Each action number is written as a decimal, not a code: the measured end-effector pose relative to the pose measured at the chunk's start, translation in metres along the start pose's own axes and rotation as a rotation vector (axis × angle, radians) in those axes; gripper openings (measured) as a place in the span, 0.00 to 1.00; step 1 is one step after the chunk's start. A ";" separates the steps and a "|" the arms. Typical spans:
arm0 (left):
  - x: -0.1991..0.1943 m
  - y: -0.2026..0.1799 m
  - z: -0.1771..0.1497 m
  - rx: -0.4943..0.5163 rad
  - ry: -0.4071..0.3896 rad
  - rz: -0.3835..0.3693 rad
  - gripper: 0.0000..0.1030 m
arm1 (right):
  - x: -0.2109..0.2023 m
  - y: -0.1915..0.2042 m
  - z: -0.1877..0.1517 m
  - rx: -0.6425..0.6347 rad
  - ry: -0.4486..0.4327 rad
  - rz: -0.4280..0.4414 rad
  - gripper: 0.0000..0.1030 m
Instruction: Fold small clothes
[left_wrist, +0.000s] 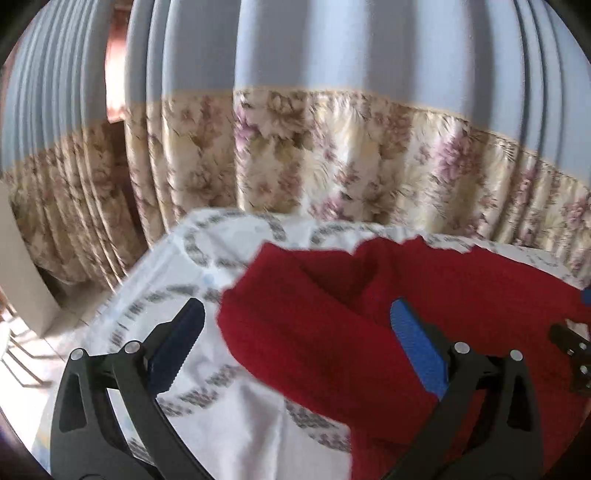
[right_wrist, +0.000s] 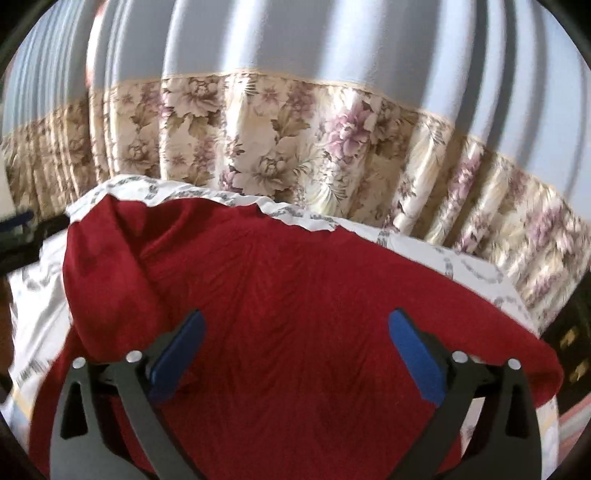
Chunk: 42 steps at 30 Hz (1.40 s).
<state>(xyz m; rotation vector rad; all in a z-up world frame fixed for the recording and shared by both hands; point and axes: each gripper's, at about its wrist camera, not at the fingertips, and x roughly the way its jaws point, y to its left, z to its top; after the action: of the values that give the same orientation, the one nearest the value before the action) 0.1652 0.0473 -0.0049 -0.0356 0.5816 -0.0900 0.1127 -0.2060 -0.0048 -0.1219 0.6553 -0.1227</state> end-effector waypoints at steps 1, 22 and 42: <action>0.001 0.003 0.000 -0.017 0.002 -0.004 0.97 | 0.001 0.001 0.000 0.029 0.016 0.007 0.98; 0.011 0.019 0.002 0.108 0.038 0.165 0.97 | 0.022 0.066 -0.021 -0.003 0.158 0.147 0.98; 0.017 0.056 0.003 -0.041 0.070 0.143 0.97 | 0.039 0.076 -0.035 -0.042 0.282 0.293 0.12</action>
<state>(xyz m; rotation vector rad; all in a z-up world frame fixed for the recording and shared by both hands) 0.1851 0.1019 -0.0145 -0.0303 0.6543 0.0594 0.1281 -0.1395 -0.0671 -0.0478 0.9503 0.1596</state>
